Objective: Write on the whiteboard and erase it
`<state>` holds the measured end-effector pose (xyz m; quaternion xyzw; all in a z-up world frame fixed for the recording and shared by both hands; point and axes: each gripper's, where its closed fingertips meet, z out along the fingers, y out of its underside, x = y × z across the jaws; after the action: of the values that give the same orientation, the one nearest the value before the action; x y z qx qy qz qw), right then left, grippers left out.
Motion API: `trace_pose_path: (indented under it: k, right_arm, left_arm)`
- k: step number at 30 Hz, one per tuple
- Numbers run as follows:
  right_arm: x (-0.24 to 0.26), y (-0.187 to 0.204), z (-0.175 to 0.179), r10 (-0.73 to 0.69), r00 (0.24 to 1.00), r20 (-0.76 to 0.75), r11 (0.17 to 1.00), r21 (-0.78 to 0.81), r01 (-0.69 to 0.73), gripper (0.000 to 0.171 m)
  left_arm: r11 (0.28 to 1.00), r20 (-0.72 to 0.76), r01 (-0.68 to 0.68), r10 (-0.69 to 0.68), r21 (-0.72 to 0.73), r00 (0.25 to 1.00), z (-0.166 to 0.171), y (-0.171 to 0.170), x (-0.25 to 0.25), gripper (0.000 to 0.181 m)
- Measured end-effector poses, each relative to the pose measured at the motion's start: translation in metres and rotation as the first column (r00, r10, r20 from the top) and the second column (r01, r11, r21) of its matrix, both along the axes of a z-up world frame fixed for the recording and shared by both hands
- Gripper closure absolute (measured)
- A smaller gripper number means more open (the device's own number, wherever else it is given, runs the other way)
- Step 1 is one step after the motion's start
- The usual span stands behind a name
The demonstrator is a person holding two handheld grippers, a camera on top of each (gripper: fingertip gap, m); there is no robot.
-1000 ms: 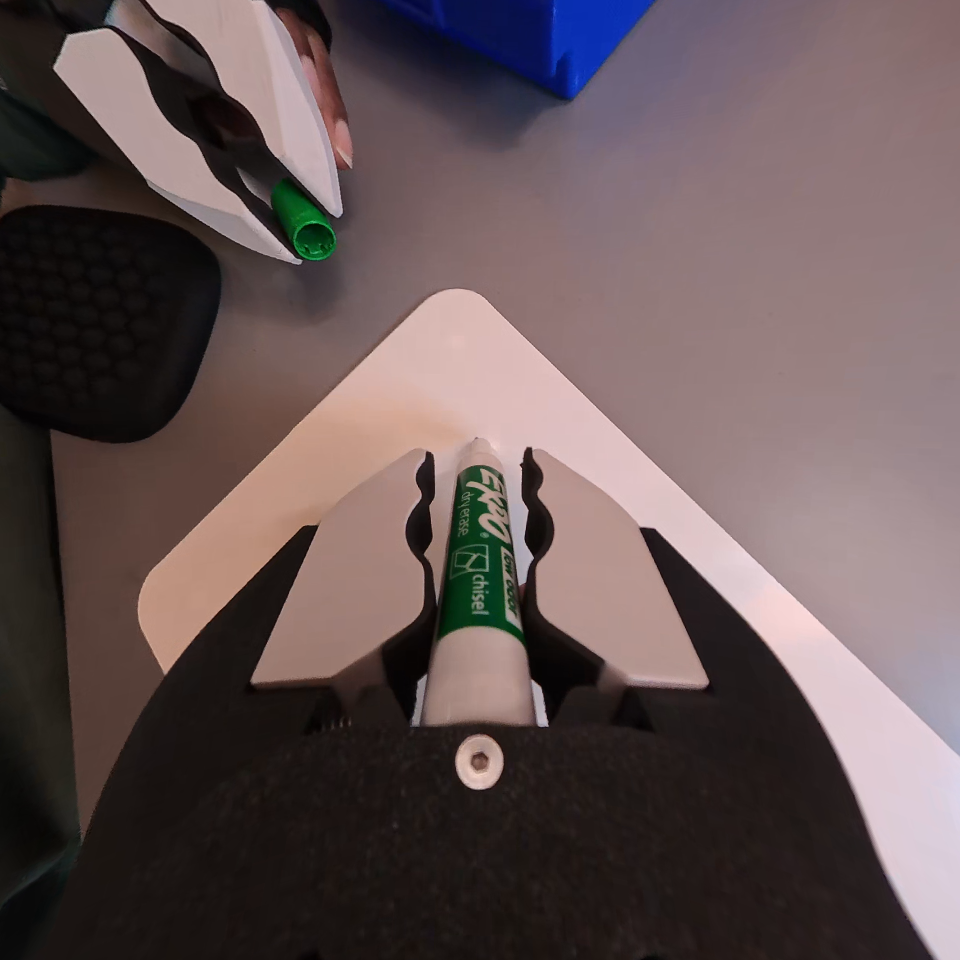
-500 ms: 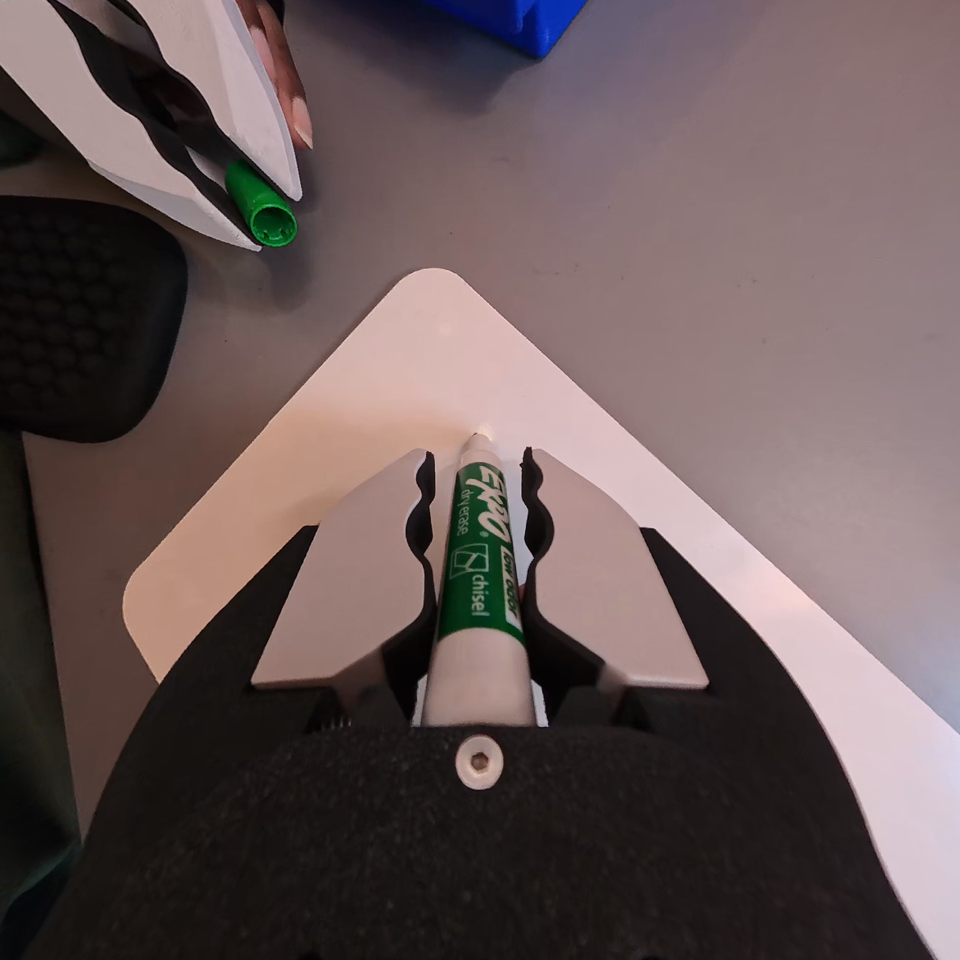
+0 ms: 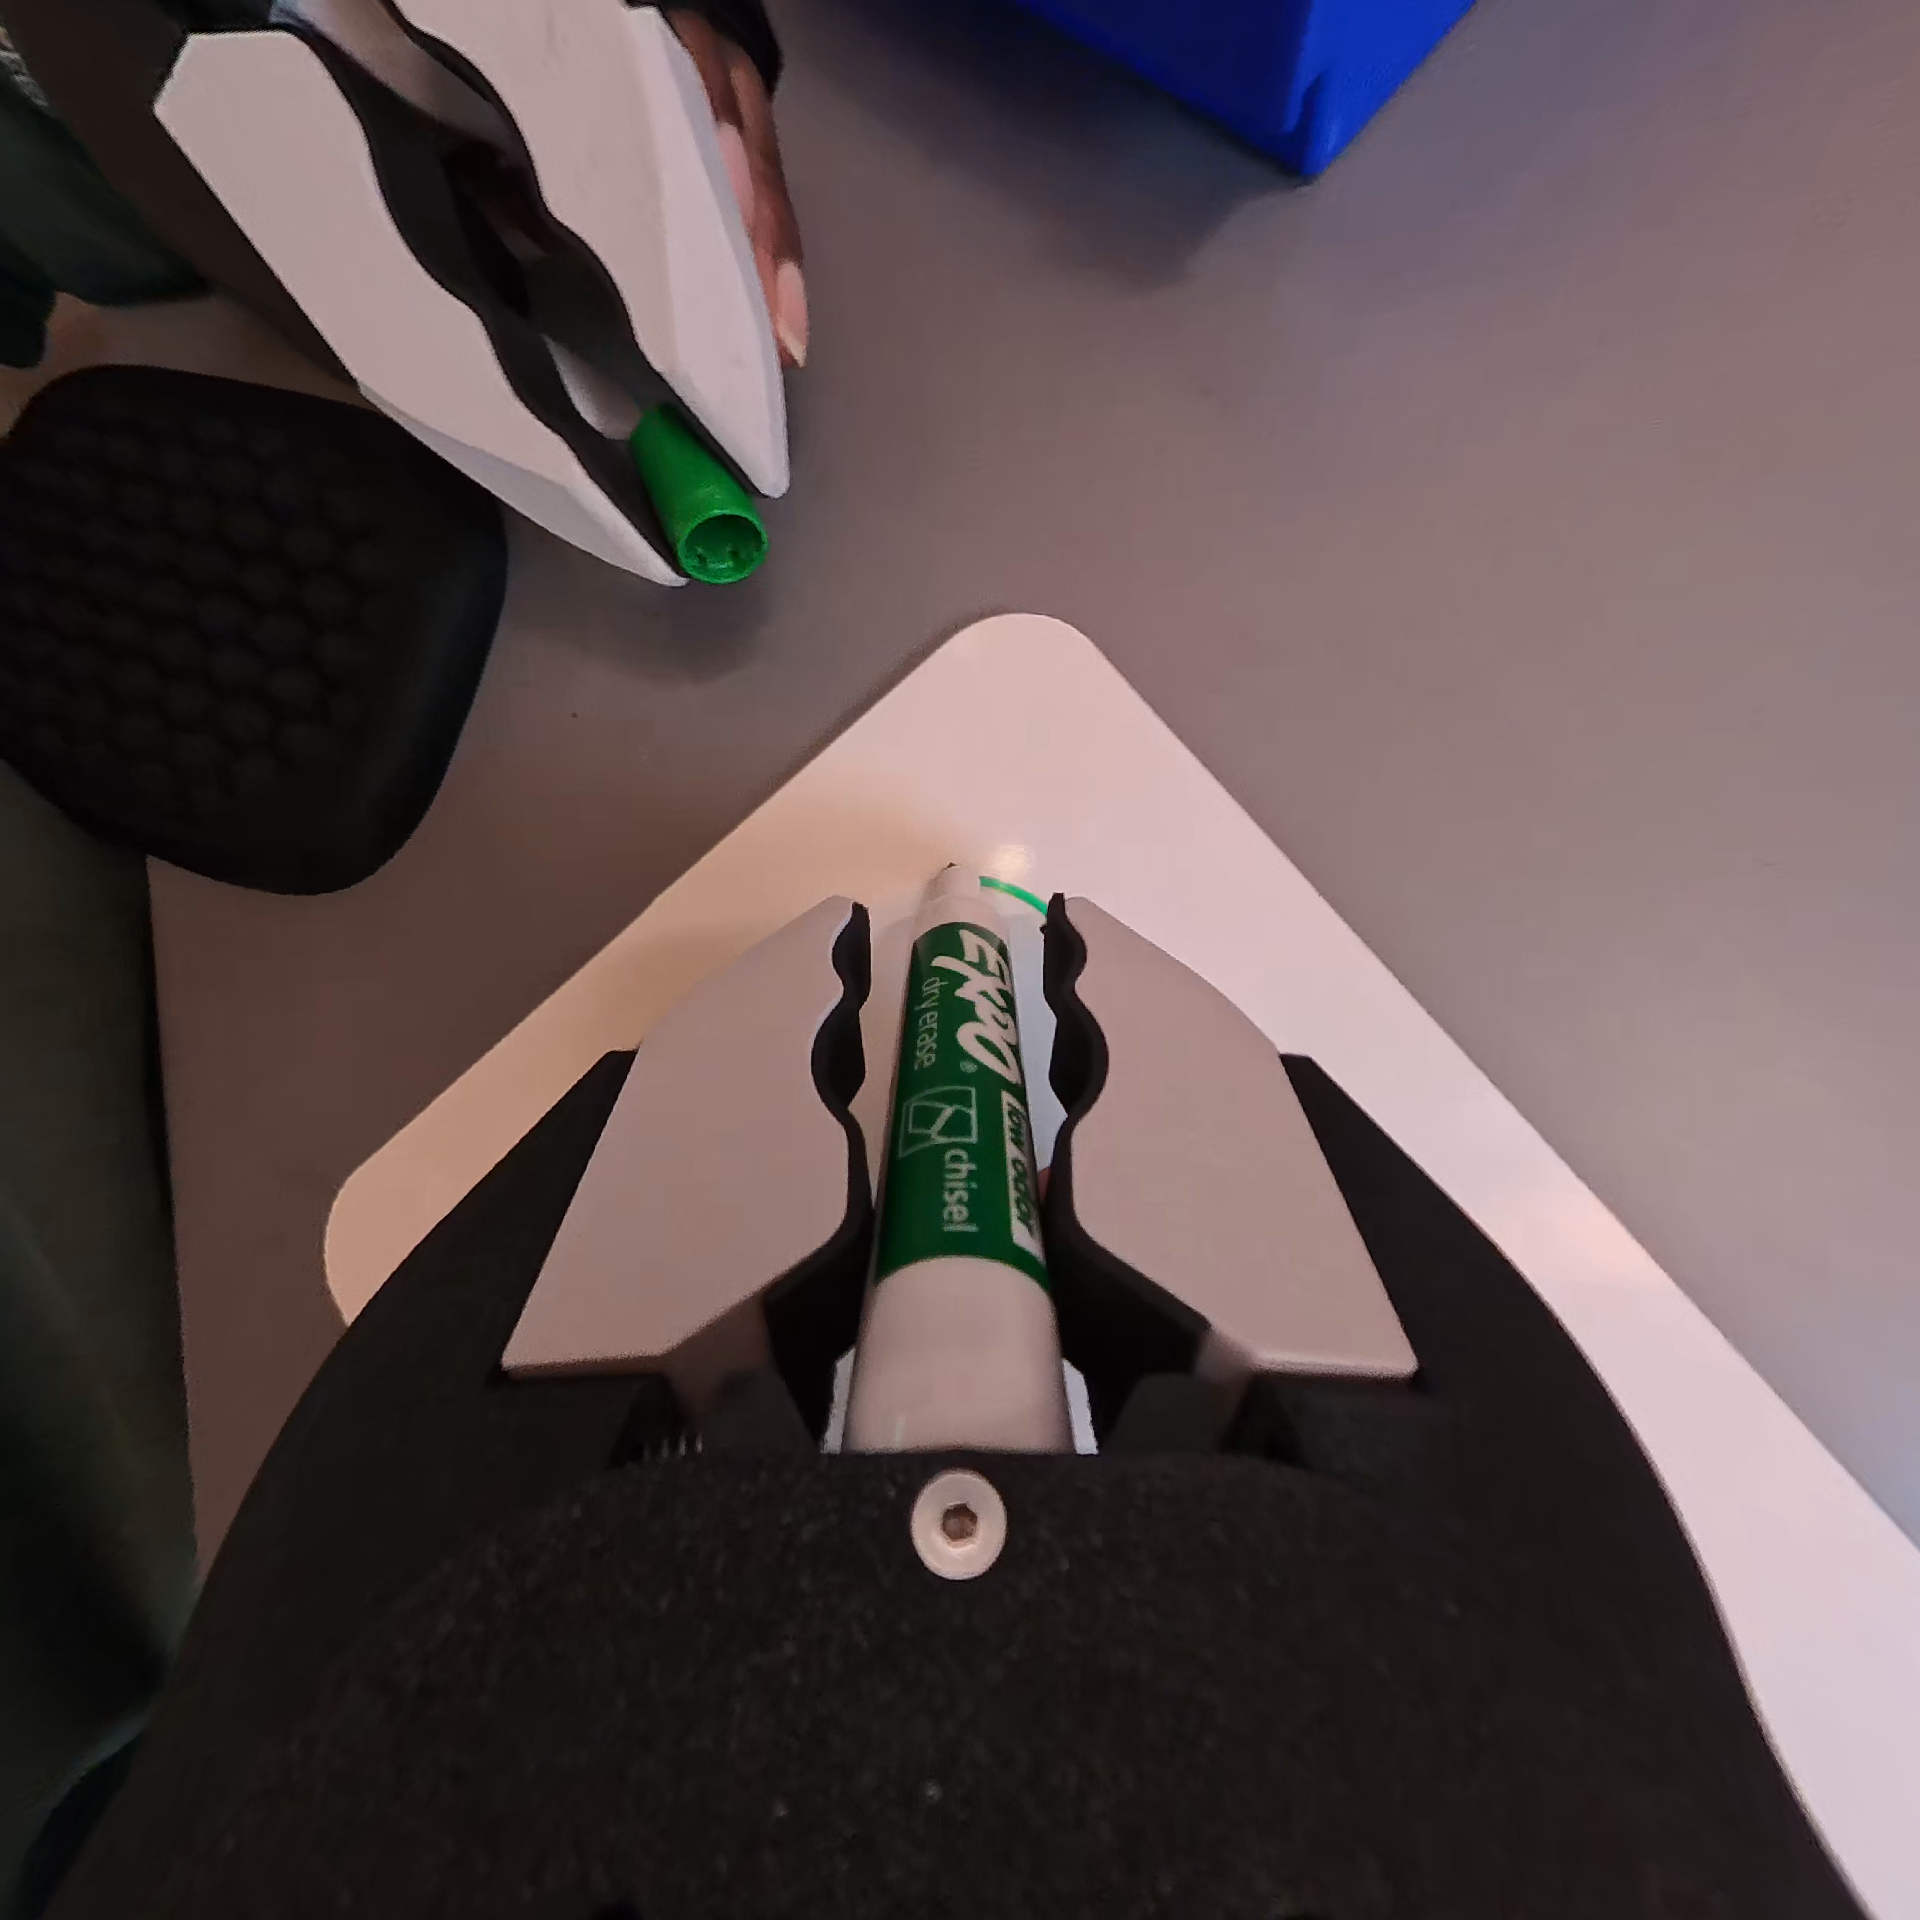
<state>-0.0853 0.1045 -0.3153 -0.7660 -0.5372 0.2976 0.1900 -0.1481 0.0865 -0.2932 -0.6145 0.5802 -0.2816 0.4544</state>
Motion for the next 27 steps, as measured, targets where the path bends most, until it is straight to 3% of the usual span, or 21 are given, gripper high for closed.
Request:
trace_pose_path:
  k: [16, 27]
  right_arm:
    - [0.027, -0.072, 0.001, 0.123, 0.989, 0.077, 0.992, -0.044, -0.120, 0.138]
    - [0.068, -0.060, 0.001, 0.039, 0.989, 0.140, 0.999, -0.034, -0.035, 0.138]
  left_arm:
    - [1.000, -0.017, 0.008, -0.008, -0.017, 1.000, -0.005, -0.001, 0.001, 0.163]
    - [1.000, -0.032, 0.015, -0.015, -0.019, 0.999, -0.009, -0.003, 0.002, 0.163]
